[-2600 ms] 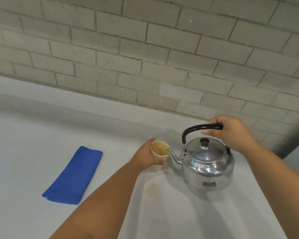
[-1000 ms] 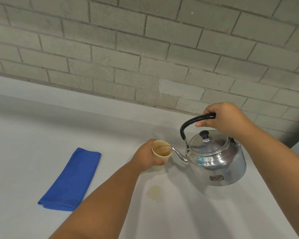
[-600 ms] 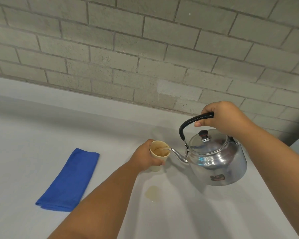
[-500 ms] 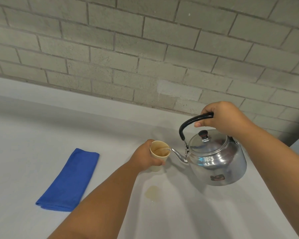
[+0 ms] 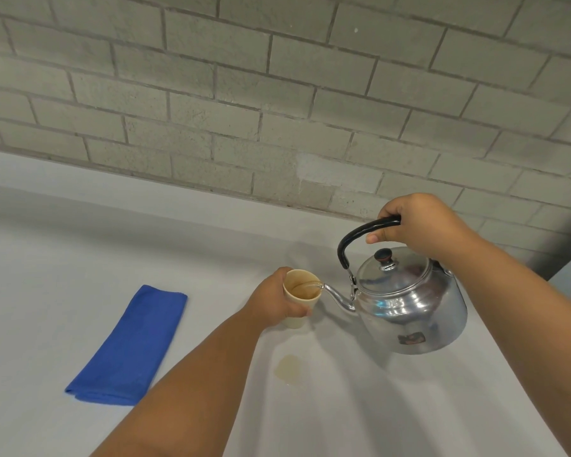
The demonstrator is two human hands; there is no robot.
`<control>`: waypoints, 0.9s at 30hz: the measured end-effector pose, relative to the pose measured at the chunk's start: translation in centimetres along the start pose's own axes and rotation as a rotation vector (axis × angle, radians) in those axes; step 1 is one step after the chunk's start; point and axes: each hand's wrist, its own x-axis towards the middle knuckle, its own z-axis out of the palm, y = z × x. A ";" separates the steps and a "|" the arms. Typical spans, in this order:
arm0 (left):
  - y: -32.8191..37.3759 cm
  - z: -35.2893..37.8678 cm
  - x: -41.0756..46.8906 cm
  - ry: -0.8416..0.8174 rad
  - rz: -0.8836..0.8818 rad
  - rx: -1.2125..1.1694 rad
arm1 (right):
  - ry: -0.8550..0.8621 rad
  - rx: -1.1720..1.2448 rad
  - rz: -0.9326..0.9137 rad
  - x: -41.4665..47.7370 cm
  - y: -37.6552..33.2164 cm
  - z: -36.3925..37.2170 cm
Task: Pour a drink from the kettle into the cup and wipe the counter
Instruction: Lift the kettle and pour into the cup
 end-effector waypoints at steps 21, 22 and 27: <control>0.0 0.1 0.1 -0.002 -0.010 0.002 | -0.055 -0.069 0.008 0.1 -0.7 -0.6; 0.0 0.1 0.1 -0.003 -0.010 0.003 | -0.059 -0.075 0.006 0.2 -0.7 -0.7; -0.1 0.0 0.2 -0.005 -0.011 0.018 | -0.065 -0.077 -0.003 0.3 -0.9 -0.8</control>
